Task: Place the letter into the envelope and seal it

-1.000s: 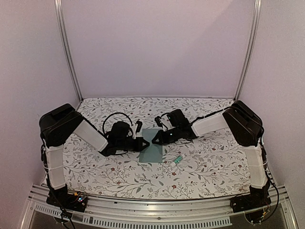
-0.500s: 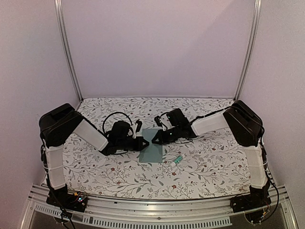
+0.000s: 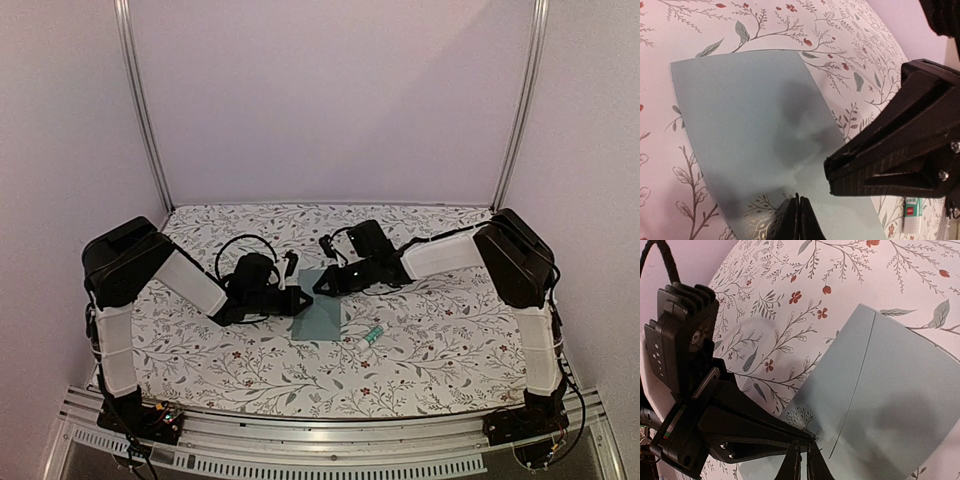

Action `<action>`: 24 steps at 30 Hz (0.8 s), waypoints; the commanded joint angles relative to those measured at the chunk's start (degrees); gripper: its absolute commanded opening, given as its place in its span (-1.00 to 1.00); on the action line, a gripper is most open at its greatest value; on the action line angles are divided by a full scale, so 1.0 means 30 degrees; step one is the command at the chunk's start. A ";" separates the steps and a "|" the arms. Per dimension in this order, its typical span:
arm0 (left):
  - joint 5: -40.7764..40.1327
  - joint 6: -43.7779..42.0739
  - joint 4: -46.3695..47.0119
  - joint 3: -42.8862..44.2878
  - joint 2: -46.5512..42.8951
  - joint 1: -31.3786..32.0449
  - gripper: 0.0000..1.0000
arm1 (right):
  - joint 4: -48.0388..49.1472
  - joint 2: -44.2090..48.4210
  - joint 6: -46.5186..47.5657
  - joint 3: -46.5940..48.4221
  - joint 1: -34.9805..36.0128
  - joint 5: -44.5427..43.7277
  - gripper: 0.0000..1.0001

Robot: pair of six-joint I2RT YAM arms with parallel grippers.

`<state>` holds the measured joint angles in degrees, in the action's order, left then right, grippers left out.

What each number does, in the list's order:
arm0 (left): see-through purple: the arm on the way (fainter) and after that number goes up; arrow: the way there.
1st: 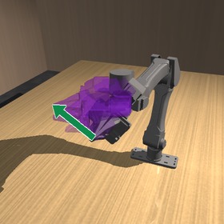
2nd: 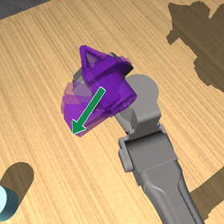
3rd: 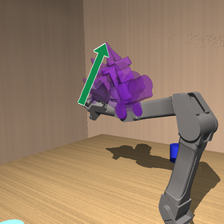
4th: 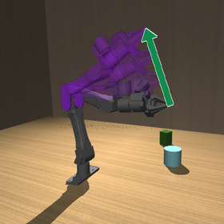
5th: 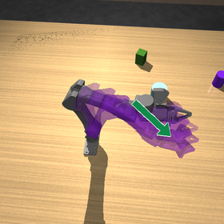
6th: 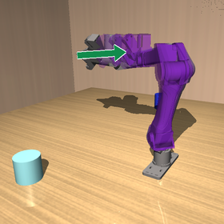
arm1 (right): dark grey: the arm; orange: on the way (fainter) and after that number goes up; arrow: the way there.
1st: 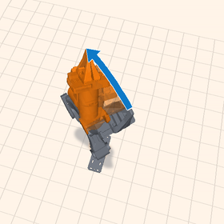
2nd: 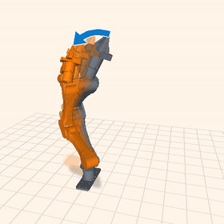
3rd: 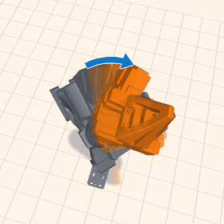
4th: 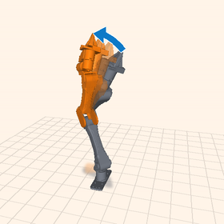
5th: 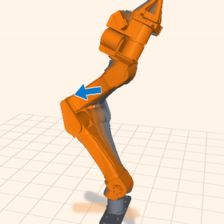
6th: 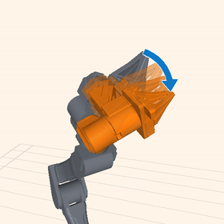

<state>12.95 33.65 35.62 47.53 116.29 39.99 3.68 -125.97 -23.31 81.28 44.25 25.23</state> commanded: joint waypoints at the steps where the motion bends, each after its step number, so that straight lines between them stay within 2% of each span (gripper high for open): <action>1: -0.0508 -0.0031 -0.0623 -0.0092 0.0407 -0.0197 -1.00 | 0.0233 -0.0697 -0.0191 0.0422 0.0177 0.0457 -0.87; 12: -0.0203 0.0152 -0.0355 -0.0081 0.0553 -0.0196 -1.00 | 0.0937 -0.1475 -0.0568 -0.0054 0.0426 0.0626 -0.87; 24: 0.0495 0.0397 0.0340 -0.0358 0.0261 -0.0203 -1.00 | 0.0853 -0.2321 -0.0563 -0.0764 0.0426 -0.0793 -0.88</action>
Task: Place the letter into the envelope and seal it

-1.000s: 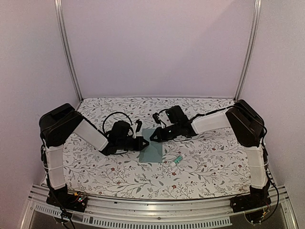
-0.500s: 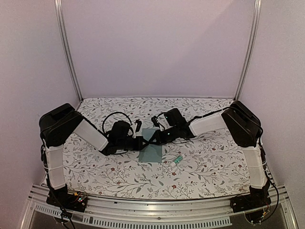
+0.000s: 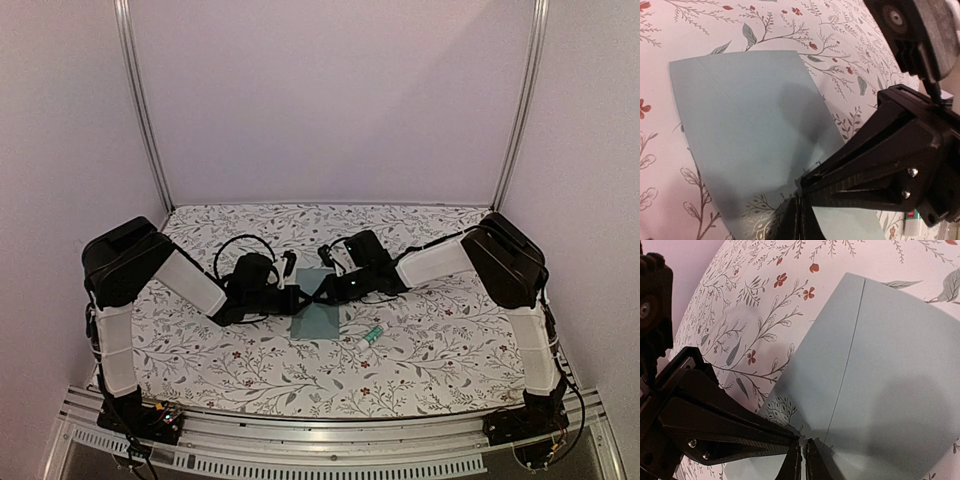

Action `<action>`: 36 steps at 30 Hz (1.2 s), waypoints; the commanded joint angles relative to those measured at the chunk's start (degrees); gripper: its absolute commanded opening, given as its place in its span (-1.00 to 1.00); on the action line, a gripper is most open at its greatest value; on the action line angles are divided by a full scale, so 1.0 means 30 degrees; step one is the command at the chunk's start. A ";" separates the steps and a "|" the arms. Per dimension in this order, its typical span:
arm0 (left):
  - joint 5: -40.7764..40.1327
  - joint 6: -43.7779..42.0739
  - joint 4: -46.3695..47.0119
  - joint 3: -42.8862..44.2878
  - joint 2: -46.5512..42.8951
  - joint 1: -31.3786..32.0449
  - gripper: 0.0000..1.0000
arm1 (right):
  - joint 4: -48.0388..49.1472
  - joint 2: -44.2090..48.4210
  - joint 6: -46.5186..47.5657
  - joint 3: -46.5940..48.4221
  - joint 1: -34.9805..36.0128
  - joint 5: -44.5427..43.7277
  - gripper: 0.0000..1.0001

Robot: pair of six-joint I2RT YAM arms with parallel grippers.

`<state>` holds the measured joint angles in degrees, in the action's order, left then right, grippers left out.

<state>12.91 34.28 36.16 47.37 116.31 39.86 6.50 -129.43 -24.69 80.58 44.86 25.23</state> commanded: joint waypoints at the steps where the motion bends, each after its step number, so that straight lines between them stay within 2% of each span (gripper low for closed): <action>1: 0.0544 0.0201 0.0162 -0.0288 0.0253 -0.0146 -1.00 | -0.0109 -0.1274 -0.0138 -0.0562 0.0222 -0.0904 -0.88; 8: 0.0687 -0.0098 -0.0039 -0.0335 -0.0441 -0.0153 -1.00 | -0.0636 -0.1555 -0.0186 -0.0696 0.0226 -0.2001 -0.88; 16: -0.1068 -0.1108 -0.1868 -0.0084 -0.1930 -0.0304 -1.00 | -0.0732 -0.1697 -0.0178 -0.1009 0.0222 -0.2229 -0.89; 25: -0.0801 -0.1417 -0.1968 0.1369 -0.0037 -0.0537 -1.00 | -0.0586 -0.1538 -0.0121 -0.1395 0.0222 -0.2197 -0.89; 36: -0.2519 -0.2374 -0.3475 0.3361 0.1878 -0.0658 -1.00 | -0.0585 -0.1282 -0.0036 -0.1765 0.0222 -0.2236 -0.90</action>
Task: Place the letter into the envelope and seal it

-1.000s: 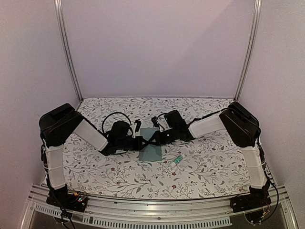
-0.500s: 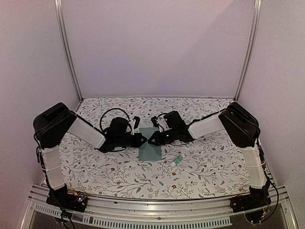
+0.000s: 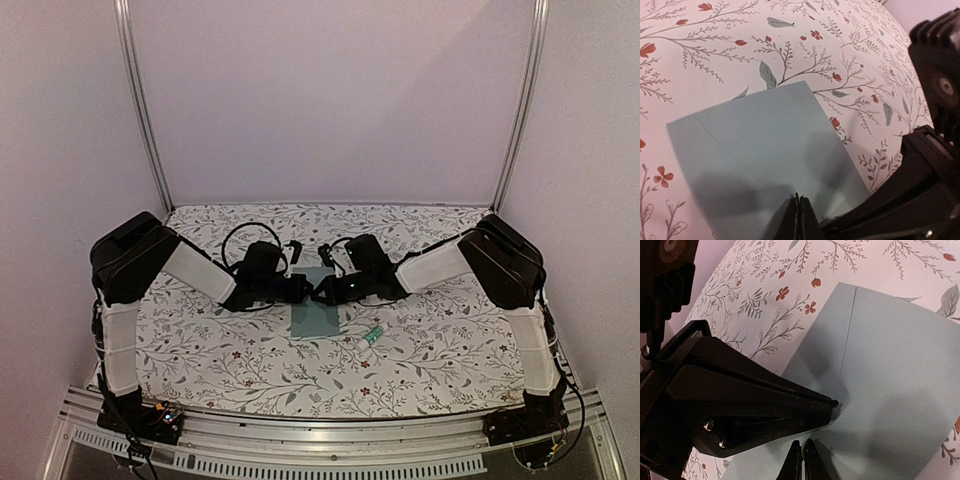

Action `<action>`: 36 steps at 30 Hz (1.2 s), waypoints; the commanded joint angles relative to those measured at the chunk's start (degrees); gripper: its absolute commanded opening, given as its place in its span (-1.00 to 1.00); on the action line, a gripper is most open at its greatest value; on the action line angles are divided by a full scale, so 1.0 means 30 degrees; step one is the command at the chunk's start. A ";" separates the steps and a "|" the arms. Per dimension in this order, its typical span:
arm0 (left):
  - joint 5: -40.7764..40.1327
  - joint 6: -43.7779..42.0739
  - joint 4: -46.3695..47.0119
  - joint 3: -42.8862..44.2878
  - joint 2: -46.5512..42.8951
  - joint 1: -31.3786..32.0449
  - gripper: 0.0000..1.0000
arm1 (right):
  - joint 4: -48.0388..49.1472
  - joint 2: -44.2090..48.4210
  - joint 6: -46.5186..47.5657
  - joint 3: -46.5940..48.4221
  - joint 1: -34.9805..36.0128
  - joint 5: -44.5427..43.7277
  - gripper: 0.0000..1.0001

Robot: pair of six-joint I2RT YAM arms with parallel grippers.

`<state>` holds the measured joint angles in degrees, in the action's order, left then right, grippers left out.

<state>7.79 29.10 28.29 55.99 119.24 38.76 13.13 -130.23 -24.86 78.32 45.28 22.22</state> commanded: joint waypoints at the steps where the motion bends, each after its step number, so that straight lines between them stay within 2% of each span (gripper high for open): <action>1: -0.0946 -0.0714 -0.0936 0.0585 0.1065 -0.0294 -1.00 | -0.2793 -0.0978 0.0025 -0.1024 0.0084 -0.1225 -0.90; 15: -0.4584 -0.1381 -0.2637 0.0330 0.0686 -0.0104 -1.00 | -0.2939 -0.0709 0.0114 -0.1235 0.0084 -0.1405 -0.90; 30: -0.4749 -0.1070 -0.2536 -0.0978 -0.0362 0.0852 -1.00 | -0.3459 -0.0370 0.0308 -0.0882 0.0062 -0.1857 -0.90; 36: -0.3795 -0.0486 -0.1417 -0.2462 -0.1169 0.0924 -1.00 | -0.3916 -0.0307 0.0523 -0.0213 0.0054 -0.1950 -0.90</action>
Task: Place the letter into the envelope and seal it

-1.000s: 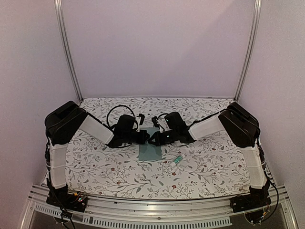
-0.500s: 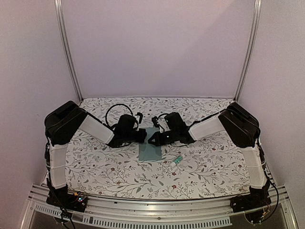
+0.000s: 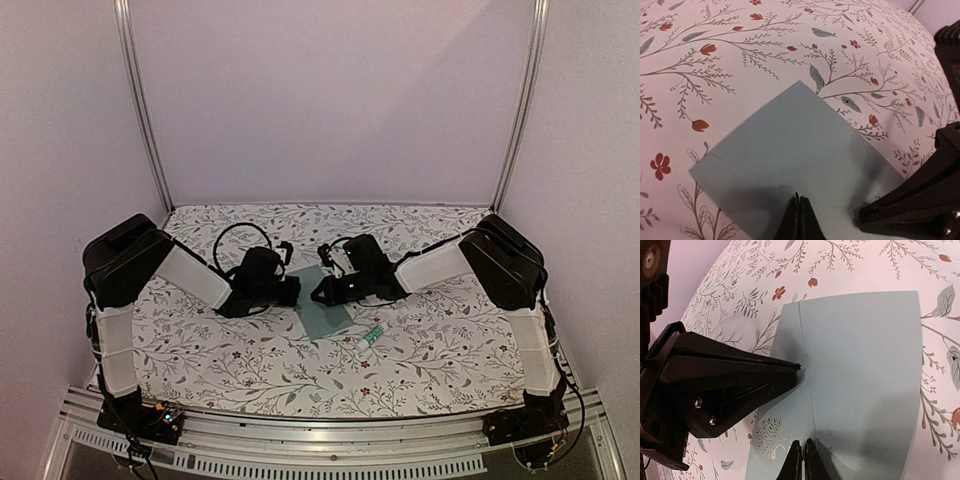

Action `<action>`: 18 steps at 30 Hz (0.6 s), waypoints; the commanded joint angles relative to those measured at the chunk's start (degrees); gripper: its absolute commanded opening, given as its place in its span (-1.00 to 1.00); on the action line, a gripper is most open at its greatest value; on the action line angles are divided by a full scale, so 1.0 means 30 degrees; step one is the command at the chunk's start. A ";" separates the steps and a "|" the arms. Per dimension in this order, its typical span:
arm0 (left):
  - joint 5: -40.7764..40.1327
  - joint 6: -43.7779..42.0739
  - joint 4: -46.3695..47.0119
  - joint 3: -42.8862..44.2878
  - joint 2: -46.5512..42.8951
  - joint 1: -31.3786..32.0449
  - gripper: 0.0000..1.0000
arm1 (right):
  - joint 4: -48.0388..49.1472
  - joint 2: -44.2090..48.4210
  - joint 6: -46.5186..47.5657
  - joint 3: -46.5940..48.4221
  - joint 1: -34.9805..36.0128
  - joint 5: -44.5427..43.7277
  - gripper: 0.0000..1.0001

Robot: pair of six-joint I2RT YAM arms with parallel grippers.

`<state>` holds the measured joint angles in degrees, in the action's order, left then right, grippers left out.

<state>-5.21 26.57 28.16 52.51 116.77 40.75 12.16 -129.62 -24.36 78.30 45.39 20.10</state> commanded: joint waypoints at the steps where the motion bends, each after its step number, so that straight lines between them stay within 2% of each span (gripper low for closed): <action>1: 0.0584 0.0371 -0.1237 -0.1464 -0.0534 0.0286 -1.00 | -0.3638 -0.0542 0.0378 -0.0141 0.0025 -0.1223 -0.90; 10: 0.1421 0.0645 -0.0801 -0.1925 -0.0882 0.0333 -1.00 | -0.4025 -0.0482 0.0458 0.0723 0.0018 -0.1046 -0.90; 18: 0.1327 0.0837 -0.0644 -0.1973 -0.0759 0.0363 -1.00 | -0.4270 -0.0007 0.0647 0.1554 0.0346 0.0271 -0.88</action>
<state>-3.01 28.38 30.02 47.83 113.86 40.88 5.02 -129.62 -23.35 82.02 45.65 20.32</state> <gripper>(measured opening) 0.003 0.059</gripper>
